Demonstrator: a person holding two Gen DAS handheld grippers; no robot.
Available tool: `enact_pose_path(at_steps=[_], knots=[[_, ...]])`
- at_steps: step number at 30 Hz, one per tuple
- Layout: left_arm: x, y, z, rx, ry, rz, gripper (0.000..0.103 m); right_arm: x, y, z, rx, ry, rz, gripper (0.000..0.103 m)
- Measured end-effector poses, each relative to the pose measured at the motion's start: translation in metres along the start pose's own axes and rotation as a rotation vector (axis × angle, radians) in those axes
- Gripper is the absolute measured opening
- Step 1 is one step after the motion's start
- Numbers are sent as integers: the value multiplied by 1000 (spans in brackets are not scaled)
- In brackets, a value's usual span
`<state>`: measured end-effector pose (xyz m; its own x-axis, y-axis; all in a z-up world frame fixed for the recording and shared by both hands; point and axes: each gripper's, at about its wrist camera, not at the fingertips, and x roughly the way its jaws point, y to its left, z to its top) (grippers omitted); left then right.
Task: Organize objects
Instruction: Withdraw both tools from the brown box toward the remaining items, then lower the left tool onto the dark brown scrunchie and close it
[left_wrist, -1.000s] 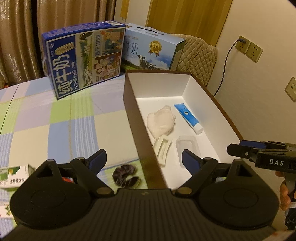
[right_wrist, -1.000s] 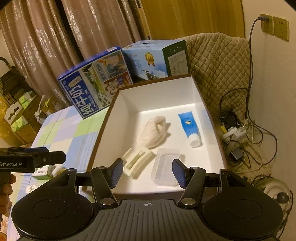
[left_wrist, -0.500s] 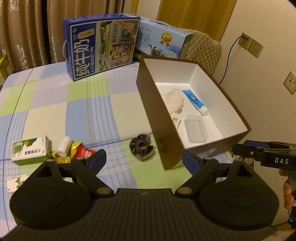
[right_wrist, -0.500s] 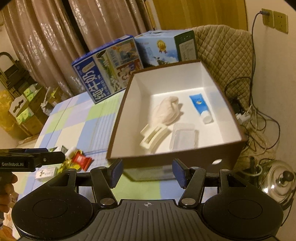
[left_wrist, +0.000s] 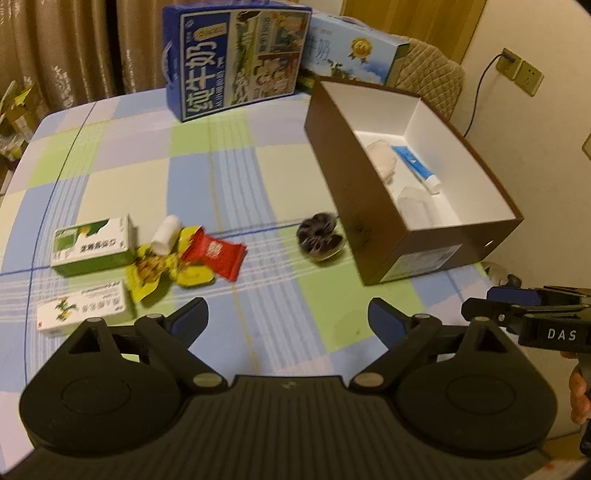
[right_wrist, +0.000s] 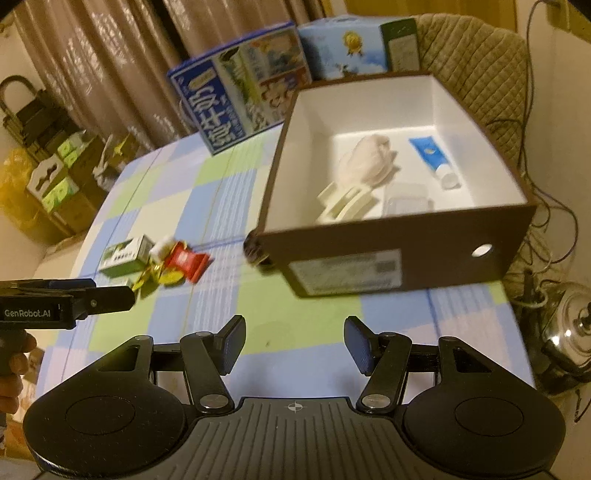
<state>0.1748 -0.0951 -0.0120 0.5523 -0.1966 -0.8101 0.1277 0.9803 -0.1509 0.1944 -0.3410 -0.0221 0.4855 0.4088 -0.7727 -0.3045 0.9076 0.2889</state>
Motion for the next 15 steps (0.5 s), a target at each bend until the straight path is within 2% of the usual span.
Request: enact_pose_path(at_steps=[2, 15], knots=[[0, 4, -5, -10, 7, 14, 95, 4, 5, -4, -3, 15, 7, 56], [-9, 37, -25, -59, 11, 80, 96, 29, 29, -15, -36, 80, 40, 56]])
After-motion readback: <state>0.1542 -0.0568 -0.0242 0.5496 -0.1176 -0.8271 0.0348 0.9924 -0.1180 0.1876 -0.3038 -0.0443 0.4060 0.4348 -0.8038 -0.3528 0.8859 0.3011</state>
